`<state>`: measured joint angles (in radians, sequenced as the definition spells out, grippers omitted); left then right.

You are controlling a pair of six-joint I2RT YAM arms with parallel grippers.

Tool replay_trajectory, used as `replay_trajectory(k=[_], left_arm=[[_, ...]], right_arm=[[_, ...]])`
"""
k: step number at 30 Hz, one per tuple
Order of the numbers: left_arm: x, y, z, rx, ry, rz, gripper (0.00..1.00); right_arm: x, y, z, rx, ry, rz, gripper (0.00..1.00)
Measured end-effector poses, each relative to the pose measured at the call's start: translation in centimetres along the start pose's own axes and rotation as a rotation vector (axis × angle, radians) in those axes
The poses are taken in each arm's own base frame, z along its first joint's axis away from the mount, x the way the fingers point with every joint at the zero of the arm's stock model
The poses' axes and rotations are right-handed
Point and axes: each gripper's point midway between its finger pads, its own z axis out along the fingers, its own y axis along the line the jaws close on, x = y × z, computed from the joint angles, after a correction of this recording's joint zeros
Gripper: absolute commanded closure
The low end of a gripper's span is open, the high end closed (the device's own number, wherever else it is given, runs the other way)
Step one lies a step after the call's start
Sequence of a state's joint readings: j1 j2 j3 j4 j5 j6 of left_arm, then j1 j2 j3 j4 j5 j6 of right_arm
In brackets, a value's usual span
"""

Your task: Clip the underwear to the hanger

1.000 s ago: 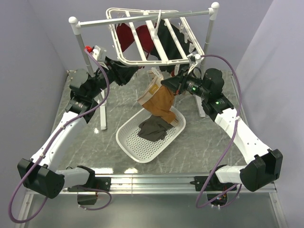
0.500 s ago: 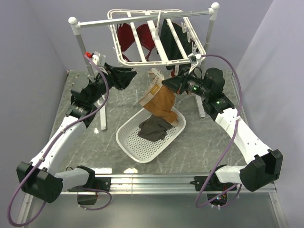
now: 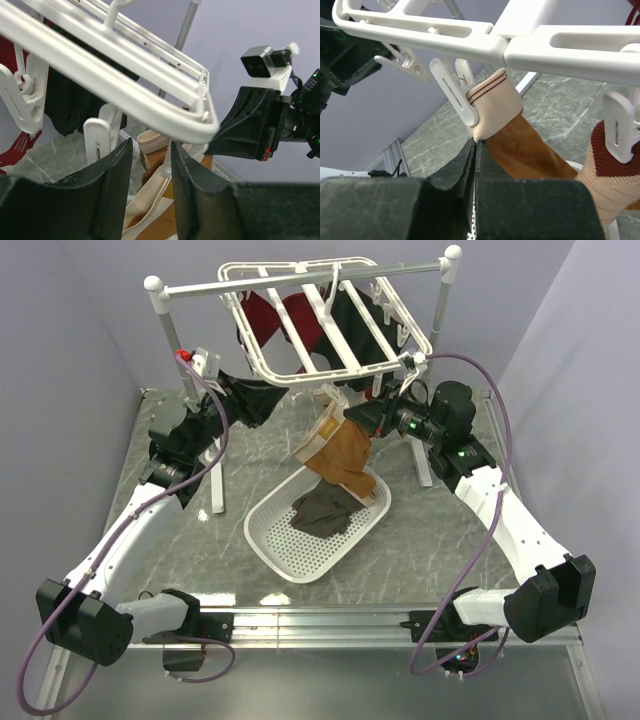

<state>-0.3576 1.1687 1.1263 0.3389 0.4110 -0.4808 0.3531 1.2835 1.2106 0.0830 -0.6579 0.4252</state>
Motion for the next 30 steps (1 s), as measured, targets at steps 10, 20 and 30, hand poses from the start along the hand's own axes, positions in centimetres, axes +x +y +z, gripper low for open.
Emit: replay_trajectory(k=[10, 20, 30], left_arm=[[1.0, 0.3, 0.6, 0.013, 0.019, -0.027, 0.6], [1.2, -0.1, 1.1, 0.051, 0.028, -0.043, 0.62], [1.5, -1.1, 1.6, 0.092, 0.039, -0.065, 0.62]], right_arm=[[-0.3, -0.2, 0.1, -0.001, 0.009, -0.023, 0.63], [-0.7, 1.4, -1.1, -0.036, -0.008, -0.047, 0.69], [0.2, 5.7, -1.5, -0.14, -0.02, -0.145, 0.67]])
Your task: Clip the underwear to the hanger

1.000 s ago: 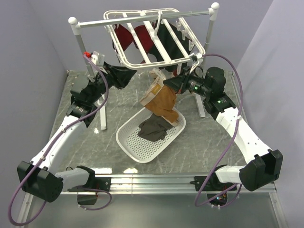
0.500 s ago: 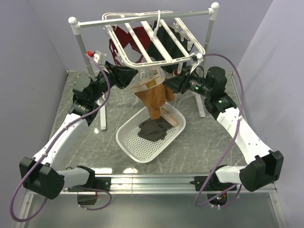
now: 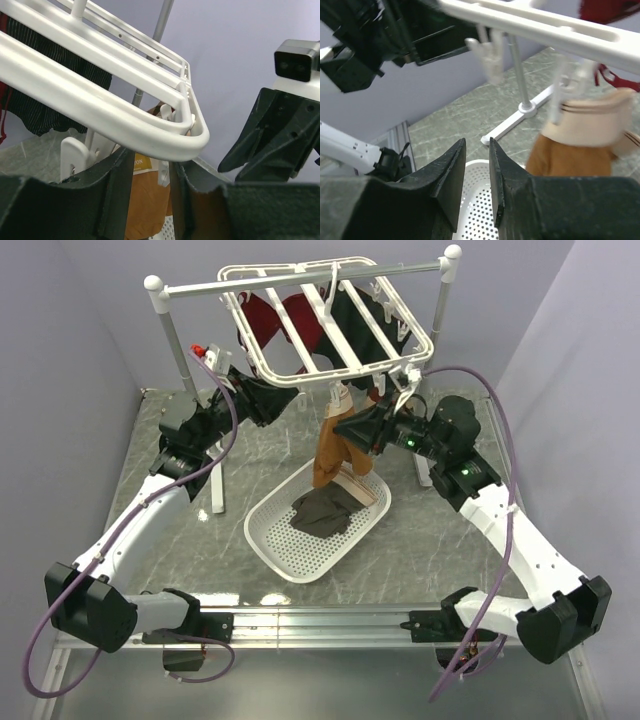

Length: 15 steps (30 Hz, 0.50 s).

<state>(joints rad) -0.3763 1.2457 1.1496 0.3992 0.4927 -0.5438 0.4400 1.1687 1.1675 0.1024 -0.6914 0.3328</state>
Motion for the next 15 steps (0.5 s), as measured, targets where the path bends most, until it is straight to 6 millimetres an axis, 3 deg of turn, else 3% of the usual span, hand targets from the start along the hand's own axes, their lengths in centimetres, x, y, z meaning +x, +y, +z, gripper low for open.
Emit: replay_trajectory(k=[7, 15], left_arm=[[-0.3, -0.4, 0.3, 0.011, -0.005, 0.003, 0.62], [-0.4, -0.5, 0.3, 0.014, -0.005, 0.003, 0.62]], right_arm=[[-0.5, 2.3, 2.9, -0.044, -0.014, -0.121, 0.62], [-0.2, 0.9, 5.3, 0.02, -0.042, -0.2, 0.59]])
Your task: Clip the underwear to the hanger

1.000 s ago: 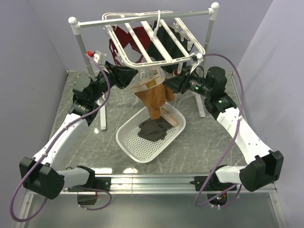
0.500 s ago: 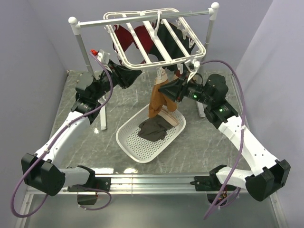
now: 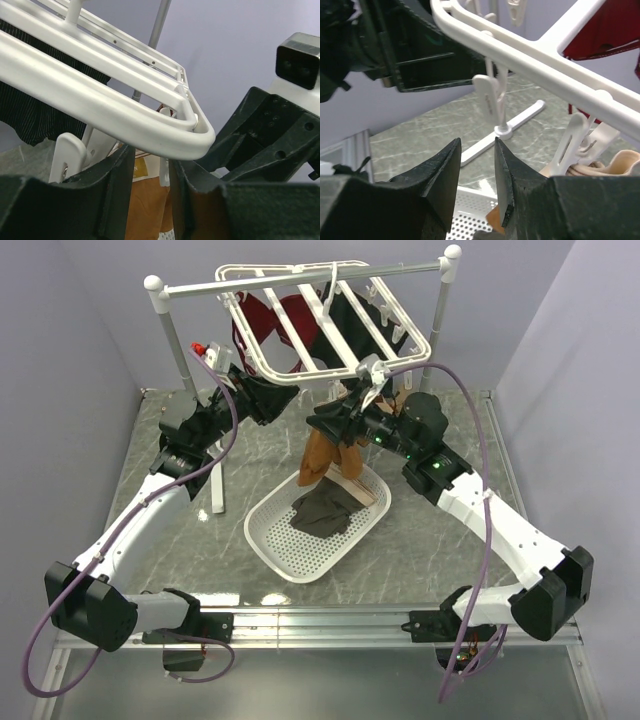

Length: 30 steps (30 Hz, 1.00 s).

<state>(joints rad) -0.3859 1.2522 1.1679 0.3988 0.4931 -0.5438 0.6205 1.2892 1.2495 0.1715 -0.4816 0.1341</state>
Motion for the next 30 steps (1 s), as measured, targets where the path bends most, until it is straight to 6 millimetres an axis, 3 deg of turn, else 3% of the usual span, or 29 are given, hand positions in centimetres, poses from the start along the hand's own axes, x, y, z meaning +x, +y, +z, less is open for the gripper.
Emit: replay_trajectory(k=[6, 15, 18, 25, 30], left_arm=[[0.0, 0.0, 0.0, 0.0, 0.0, 0.0, 0.62], [0.0, -0.1, 0.0, 0.004, 0.002, 0.0, 0.62], [0.1, -0.1, 0.0, 0.006, 0.003, -0.001, 0.62], [0.1, -0.2, 0.0, 0.007, 0.004, -0.022, 0.62], [0.1, -0.4, 0.0, 0.007, 0.004, -0.049, 0.64]], right_arm=[[1.0, -0.8, 1.6, 0.016, -0.004, -0.02, 0.56], [1.3, -0.1, 3.1, -0.014, -0.029, -0.053, 0.56], [1.1, 0.0, 3.5, -0.017, -0.038, -0.061, 0.62], [0.9, -0.3, 3.6, -0.001, -0.052, -0.073, 0.87], [0.8, -0.5, 3.6, 0.01, -0.052, -0.069, 0.94]])
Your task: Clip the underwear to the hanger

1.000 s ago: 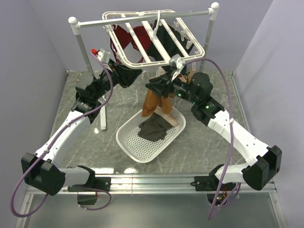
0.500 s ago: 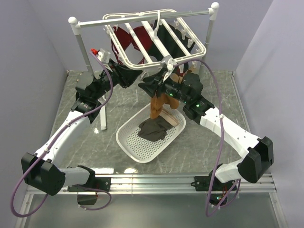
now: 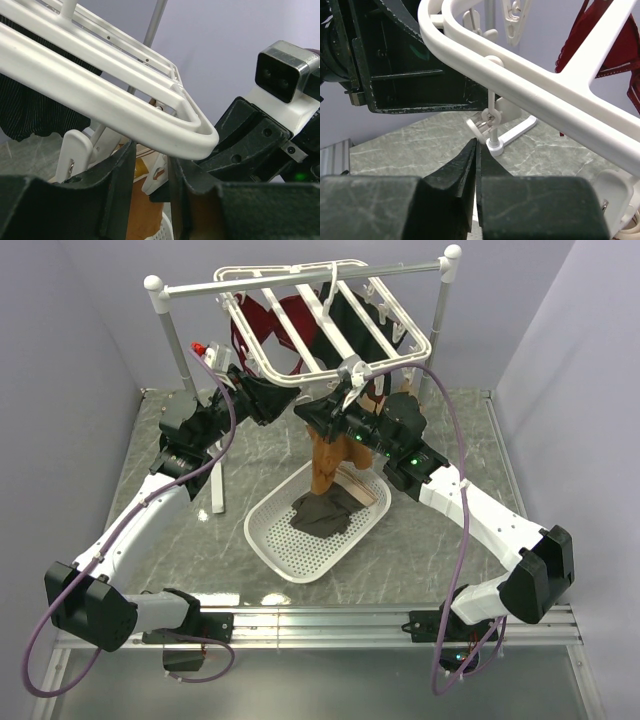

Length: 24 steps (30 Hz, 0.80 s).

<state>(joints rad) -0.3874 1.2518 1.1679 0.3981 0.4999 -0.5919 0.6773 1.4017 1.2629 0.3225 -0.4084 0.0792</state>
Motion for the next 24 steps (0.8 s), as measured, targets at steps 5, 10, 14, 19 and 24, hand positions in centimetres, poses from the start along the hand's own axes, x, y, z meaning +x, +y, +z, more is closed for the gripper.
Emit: replay_trajectory(k=[5, 10, 14, 19, 24], left_arm=[[0.0, 0.0, 0.0, -0.001, 0.002, -0.009, 0.64], [0.1, -0.1, 0.0, -0.001, 0.003, -0.021, 0.65], [0.1, -0.1, 0.0, -0.001, 0.003, -0.027, 0.65], [0.1, -0.2, 0.0, 0.003, 0.005, -0.034, 0.65], [0.2, -0.3, 0.0, 0.009, 0.01, -0.044, 0.66]], right_arm=[[0.1, 0.0, 0.0, 0.002, 0.004, 0.005, 0.62], [0.2, 0.0, -0.1, 0.005, 0.007, 0.008, 0.55], [0.1, 0.0, -0.1, 0.004, 0.005, 0.016, 0.54], [-0.3, 0.0, 0.0, 0.005, -0.011, 0.017, 0.55], [-1.0, -0.1, 0.1, 0.012, -0.037, 0.014, 0.65]])
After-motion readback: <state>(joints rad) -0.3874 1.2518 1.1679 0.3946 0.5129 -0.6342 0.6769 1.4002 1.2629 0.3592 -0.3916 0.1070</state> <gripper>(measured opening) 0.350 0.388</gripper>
